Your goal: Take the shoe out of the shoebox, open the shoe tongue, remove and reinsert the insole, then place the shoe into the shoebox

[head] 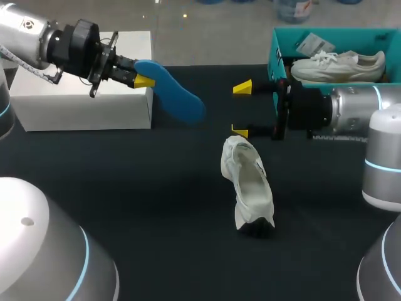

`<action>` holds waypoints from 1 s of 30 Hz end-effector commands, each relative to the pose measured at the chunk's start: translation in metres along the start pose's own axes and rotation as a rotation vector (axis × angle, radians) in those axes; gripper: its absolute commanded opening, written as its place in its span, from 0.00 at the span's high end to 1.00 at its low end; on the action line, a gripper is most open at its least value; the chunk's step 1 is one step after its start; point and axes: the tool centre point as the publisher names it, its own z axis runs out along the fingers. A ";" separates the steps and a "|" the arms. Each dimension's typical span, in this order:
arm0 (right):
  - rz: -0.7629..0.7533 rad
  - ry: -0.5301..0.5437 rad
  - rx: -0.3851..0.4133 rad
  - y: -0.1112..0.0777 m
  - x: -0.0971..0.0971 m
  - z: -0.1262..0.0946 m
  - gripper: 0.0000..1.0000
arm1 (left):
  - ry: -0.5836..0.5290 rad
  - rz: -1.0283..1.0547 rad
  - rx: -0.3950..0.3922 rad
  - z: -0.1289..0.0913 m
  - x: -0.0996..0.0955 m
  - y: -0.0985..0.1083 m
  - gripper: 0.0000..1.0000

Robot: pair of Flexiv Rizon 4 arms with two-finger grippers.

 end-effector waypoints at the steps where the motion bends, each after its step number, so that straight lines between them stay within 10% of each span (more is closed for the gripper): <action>1: 0.001 -0.001 -0.002 0.000 -0.001 0.001 0.00 | -0.021 -0.024 -0.002 0.022 0.024 -0.005 1.00; 30: 0.001 -0.001 -0.002 0.000 -0.001 0.001 0.00 | -0.021 -0.024 -0.002 0.022 0.024 -0.005 1.00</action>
